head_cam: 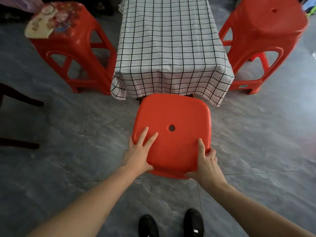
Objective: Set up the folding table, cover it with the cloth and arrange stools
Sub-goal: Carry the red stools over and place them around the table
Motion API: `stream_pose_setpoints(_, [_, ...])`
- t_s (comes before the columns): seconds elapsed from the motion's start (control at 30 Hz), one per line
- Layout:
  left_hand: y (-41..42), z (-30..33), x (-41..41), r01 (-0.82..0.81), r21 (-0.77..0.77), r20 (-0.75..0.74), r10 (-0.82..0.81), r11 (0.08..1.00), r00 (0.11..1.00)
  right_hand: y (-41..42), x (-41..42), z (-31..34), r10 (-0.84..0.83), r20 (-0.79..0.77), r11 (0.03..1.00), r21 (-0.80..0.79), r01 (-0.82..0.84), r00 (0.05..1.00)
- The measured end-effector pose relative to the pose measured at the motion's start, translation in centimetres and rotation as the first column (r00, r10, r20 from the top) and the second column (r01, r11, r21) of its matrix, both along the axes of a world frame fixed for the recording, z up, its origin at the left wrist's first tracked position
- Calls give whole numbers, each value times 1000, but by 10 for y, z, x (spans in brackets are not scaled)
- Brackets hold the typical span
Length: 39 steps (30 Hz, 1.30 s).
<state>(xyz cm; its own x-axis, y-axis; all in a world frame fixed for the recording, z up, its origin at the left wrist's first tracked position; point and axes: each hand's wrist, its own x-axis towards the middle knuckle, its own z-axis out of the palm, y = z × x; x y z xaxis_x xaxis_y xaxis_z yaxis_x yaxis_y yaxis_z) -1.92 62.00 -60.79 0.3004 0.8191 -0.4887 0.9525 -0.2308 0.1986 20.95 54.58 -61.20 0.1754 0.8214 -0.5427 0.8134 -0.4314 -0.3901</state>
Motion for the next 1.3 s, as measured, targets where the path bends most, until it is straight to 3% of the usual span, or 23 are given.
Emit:
stream_pose_setpoints(0.17, [-5, 2, 7, -83, 37, 65, 80, 996, 995, 20, 15, -2, 38, -23, 999, 20, -38, 999])
stream_pose_setpoints(0.77, [-15, 6, 38, -145, 22, 44, 144, 989, 989, 44, 47, 7, 166, 19, 985, -48, -164, 986])
stream_pose_setpoints(1.13, [-2, 14, 34, -52, -32, -120, 48, 998, 992, 36, 30, 15, 129, 105, 989, -82, -121, 986])
stream_pose_setpoints(1.3, [-3, 30, 29, -42, -48, -148, 35, 998, 988, 27, 28, 33, 200, 179, 972, -156, -173, 963])
